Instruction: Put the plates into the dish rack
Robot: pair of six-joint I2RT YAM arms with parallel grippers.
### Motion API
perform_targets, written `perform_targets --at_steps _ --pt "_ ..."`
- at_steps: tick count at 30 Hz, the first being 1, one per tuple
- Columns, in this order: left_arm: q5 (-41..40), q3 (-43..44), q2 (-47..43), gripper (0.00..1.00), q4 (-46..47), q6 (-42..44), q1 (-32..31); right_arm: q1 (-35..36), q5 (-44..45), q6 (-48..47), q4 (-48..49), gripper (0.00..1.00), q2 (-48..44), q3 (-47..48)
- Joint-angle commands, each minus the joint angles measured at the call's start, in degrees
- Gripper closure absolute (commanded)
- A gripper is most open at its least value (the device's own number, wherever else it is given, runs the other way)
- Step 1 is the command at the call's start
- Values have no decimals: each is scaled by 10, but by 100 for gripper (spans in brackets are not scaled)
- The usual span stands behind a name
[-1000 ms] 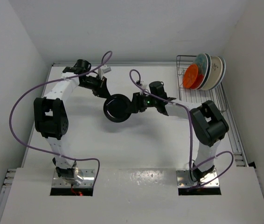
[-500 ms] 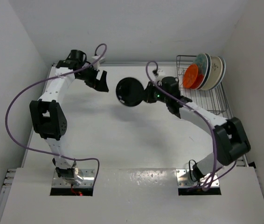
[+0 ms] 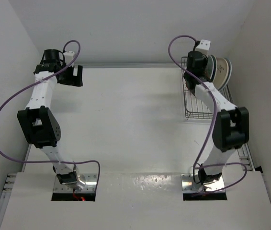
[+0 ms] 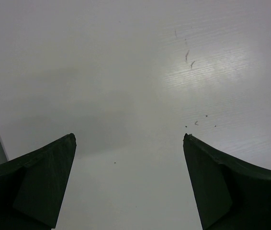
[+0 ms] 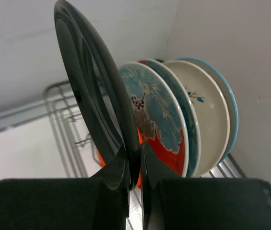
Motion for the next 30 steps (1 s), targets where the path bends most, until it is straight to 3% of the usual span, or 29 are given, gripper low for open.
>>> perform_targets --at_steps 1,6,14,22,30 --pt "-4 -2 5 1 12 -12 14 -9 91 -59 39 100 55 61" --pt "18 -2 29 1 12 -18 41 -23 61 4 -13 100 120 98" --pt "34 10 52 1 12 -18 59 -22 47 69 -27 100 136 35" --pt "34 4 46 1 12 -18 59 -32 -39 125 -69 100 148 36" --pt "40 4 36 1 12 -12 59 -37 -43 112 -84 69 92 32"
